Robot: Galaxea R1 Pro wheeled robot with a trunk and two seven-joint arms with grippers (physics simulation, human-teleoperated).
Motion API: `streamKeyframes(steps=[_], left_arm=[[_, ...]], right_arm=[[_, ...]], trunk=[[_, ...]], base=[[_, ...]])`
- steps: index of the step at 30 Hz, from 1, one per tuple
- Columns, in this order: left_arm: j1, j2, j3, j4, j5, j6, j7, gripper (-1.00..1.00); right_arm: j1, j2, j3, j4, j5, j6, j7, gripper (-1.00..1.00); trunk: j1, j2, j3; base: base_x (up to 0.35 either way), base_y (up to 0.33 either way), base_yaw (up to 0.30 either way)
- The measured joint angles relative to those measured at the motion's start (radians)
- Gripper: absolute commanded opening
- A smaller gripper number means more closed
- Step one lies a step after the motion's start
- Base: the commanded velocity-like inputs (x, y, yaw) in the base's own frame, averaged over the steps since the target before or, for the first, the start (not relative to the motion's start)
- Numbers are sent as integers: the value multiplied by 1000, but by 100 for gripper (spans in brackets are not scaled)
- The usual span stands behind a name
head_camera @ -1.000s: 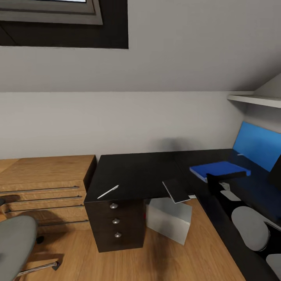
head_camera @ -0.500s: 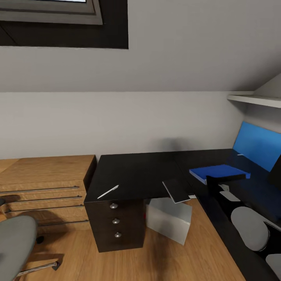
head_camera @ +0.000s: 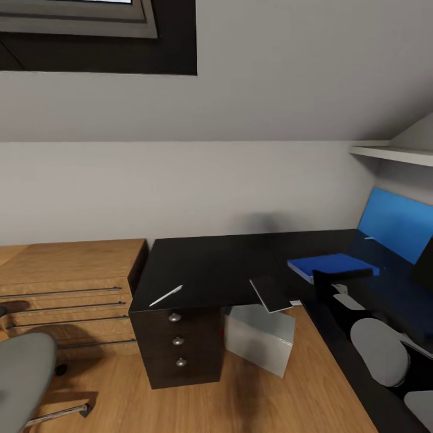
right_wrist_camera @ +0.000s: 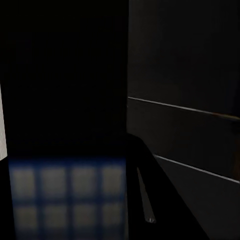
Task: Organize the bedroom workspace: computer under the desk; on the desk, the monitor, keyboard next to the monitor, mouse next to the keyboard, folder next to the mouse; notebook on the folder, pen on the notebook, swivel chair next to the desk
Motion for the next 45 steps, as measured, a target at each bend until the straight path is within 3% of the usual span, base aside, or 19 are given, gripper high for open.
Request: streamKeyframes(steps=[4,7,11,17,21,24,45], left_arm=[[0,0,0,0,0,0,0,100],[0,0,0,-1,0,0,0,100],[0,0,0,-1,-1,0,0,100],[0,0,0,0,0,-1,0,100],[0,0,0,-1,0,-1,0,100],[0,0,0,-1,0,-1,0,100],[0,0,0,-1,-2,-1,0,100]], right_arm=[[0,3,-1,-1,-44,0,1,-100],[0,4,0,-2,-125,0,2,-100],[0,5,1,0,-164,0,3,-100],[0,9,2,2,-175,0,4,-100],[0,50,7,-6,-169,-3,18,-100],[0,58,7,-4,-168,-3,39,-100],[0,59,5,31,-169,1,70,-100]], trunk=[[0,0,-1],[0,0,-1],[0,0,-1],[0,0,-1],[0,0,-1],[0,0,-1],[0,0,-1]], base=[[0,0,-183],[0,0,-233],[0,0,-175],[0,0,-45],[0,0,-5],[0,0,-1],[56,41,0]])
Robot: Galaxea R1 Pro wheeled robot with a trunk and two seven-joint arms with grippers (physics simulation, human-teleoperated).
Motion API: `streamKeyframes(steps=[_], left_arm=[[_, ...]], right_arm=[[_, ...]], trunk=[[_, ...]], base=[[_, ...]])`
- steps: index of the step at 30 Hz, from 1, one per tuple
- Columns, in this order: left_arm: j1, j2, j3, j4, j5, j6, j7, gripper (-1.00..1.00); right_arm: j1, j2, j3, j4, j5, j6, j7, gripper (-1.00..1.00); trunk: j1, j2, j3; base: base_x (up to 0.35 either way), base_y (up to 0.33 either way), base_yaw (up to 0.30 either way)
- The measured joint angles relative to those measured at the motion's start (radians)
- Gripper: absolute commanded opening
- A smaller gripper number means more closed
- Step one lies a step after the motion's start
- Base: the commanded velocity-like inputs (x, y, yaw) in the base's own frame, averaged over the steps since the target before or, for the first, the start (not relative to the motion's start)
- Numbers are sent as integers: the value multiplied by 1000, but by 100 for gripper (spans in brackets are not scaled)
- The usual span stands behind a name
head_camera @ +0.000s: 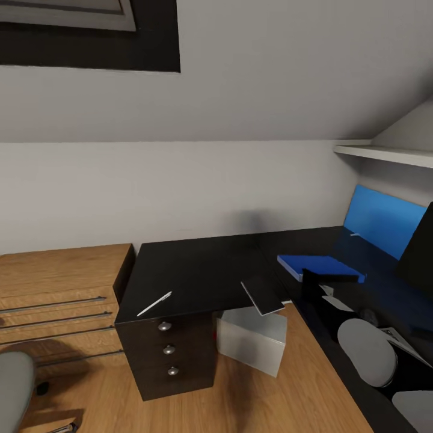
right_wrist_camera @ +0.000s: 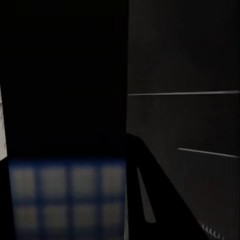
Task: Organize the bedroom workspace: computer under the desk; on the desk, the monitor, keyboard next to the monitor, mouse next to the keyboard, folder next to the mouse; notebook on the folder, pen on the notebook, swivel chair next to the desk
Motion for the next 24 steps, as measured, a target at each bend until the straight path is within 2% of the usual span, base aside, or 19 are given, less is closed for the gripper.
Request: streamKeyframes(steps=[24], left_arm=[[0,0,0,0,0,0,0,100]], right_arm=[[9,0,0,2,3,-6,2,-100]], trunk=[[0,0,0]], base=[[0,0,0]])
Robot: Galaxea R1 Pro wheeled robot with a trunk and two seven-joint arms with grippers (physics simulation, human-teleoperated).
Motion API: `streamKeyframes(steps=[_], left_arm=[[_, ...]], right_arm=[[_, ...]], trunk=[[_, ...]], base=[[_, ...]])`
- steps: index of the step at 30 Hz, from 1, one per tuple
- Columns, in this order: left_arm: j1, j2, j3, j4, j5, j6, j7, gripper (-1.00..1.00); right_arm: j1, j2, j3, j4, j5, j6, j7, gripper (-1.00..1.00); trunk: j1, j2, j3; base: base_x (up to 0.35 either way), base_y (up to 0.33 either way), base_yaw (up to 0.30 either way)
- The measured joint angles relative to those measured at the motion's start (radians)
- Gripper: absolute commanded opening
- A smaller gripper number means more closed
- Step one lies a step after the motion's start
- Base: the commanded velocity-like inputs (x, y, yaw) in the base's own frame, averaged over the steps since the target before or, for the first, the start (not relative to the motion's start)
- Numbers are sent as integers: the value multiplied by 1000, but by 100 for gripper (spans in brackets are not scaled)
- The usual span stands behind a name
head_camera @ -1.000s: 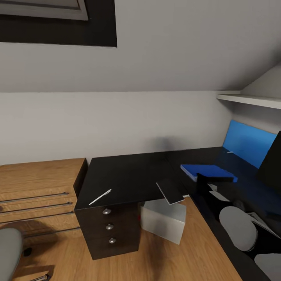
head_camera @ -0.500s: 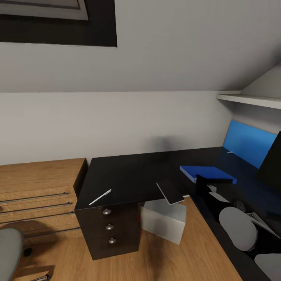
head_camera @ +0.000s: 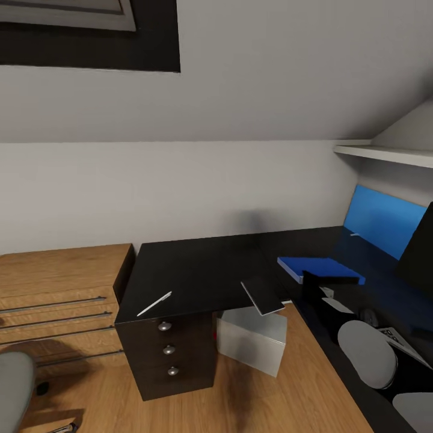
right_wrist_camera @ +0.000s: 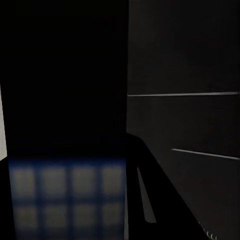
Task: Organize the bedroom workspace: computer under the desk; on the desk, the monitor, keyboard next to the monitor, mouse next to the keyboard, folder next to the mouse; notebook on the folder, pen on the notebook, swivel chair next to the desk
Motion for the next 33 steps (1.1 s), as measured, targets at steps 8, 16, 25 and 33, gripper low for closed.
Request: streamKeyframes(steps=[8,16,25,33], left_arm=[[0,0,0,0,0,0,0,100],[0,0,0,0,0,0,0,100],[0,0,1,1,1,0,0,100],[0,2,2,0,0,0,0,100]], right_arm=[[0,-1,0,0,0,0,0,-100],[0,-1,0,0,0,0,0,-100],[0,-1,0,0,0,0,0,-100],[0,-5,1,-1,0,-2,-4,-100]], trunk=[[0,0,-5],[0,0,-8],[0,0,-8],[0,0,-8]], base=[[0,0,-112],[0,0,-40],[73,-2,-2],[104,-20,0]])
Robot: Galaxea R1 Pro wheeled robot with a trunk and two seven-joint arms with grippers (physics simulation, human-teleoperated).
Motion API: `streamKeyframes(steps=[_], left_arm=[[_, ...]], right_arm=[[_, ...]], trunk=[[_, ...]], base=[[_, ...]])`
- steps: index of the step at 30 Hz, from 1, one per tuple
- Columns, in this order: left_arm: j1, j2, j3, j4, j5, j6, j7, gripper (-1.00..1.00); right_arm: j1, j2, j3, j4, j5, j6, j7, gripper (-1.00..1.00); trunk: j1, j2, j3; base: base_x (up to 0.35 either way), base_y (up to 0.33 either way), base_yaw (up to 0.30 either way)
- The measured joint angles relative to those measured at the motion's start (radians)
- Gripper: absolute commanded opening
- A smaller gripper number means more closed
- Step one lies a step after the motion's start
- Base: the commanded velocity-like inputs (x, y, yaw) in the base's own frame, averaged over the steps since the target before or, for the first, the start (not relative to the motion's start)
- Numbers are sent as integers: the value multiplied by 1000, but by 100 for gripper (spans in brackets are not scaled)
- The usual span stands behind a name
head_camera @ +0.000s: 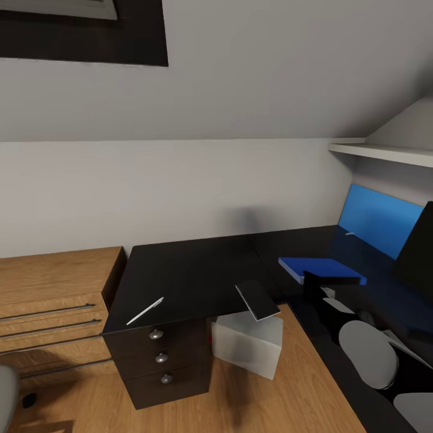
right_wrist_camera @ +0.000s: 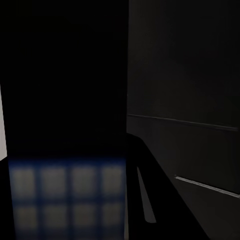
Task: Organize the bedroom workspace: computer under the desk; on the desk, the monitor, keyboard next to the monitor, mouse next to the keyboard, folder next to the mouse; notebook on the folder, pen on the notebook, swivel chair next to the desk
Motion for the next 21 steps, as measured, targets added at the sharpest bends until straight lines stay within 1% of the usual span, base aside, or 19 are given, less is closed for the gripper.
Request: streamKeyframes(steps=[5,8,12,21], left_arm=[[0,-1,2,-1,-3,0,1,100],[1,-2,4,-1,-3,0,5,100],[0,-3,3,-1,-2,1,6,100],[0,-3,3,-1,-2,1,6,100]], right_arm=[[0,-3,1,0,1,-12,-3,-100],[0,-19,-2,-1,2,-33,-4,-100],[0,-27,0,-2,2,-39,-4,-100],[0,-29,0,-3,3,-40,-4,-100]], trunk=[[0,0,0],[0,0,0],[15,-28,-12],[50,-91,-41]], base=[[8,-2,0],[1,0,0],[0,0,0],[0,0,0]])
